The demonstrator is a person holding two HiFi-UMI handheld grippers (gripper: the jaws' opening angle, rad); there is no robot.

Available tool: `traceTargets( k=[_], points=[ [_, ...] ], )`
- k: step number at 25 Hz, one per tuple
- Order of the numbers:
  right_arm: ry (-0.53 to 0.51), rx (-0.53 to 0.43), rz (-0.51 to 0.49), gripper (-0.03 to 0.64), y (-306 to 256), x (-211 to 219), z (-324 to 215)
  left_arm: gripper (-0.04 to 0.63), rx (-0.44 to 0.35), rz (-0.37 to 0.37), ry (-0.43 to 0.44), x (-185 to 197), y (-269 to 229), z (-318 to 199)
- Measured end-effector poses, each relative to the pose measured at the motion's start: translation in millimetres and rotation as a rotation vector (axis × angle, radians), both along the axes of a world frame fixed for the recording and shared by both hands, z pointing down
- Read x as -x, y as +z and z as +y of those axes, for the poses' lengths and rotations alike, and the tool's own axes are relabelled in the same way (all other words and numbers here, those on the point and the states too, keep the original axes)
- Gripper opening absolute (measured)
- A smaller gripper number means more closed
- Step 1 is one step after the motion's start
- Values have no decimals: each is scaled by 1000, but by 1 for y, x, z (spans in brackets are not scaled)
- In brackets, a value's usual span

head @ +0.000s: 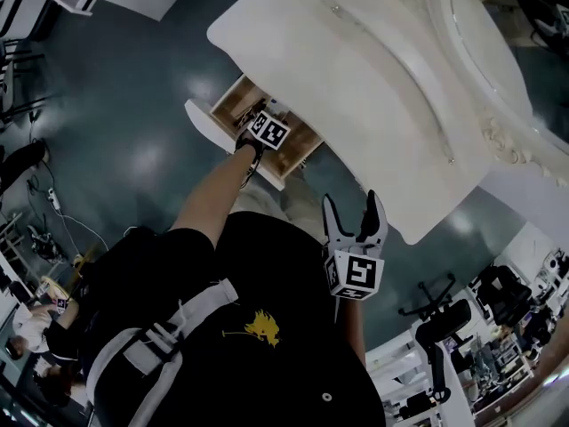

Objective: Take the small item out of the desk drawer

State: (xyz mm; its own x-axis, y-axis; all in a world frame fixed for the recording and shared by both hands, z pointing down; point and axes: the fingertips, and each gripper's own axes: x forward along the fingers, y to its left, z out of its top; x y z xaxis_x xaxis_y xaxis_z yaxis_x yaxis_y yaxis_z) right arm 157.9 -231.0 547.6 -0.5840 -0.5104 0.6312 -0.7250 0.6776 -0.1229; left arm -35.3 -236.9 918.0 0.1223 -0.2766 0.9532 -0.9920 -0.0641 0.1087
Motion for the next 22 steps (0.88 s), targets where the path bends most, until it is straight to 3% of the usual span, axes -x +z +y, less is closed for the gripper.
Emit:
traceTargets(
  k=[8,13,19,22],
  points=[
    [-23,-20,-22,396,-11,28,23,360,46,160,-113,-7,-40,16],
    [-22,-32,-42,396,-16,51,44,360,25,175,-150,9,-82,32],
    [9,-92,-63,396,-34,81,62,360,-89,183,-94,22,-135,70],
    [45,-130,-66,396,-44,85,69,360,-224,194,-70,27,-165,81]
  ],
)
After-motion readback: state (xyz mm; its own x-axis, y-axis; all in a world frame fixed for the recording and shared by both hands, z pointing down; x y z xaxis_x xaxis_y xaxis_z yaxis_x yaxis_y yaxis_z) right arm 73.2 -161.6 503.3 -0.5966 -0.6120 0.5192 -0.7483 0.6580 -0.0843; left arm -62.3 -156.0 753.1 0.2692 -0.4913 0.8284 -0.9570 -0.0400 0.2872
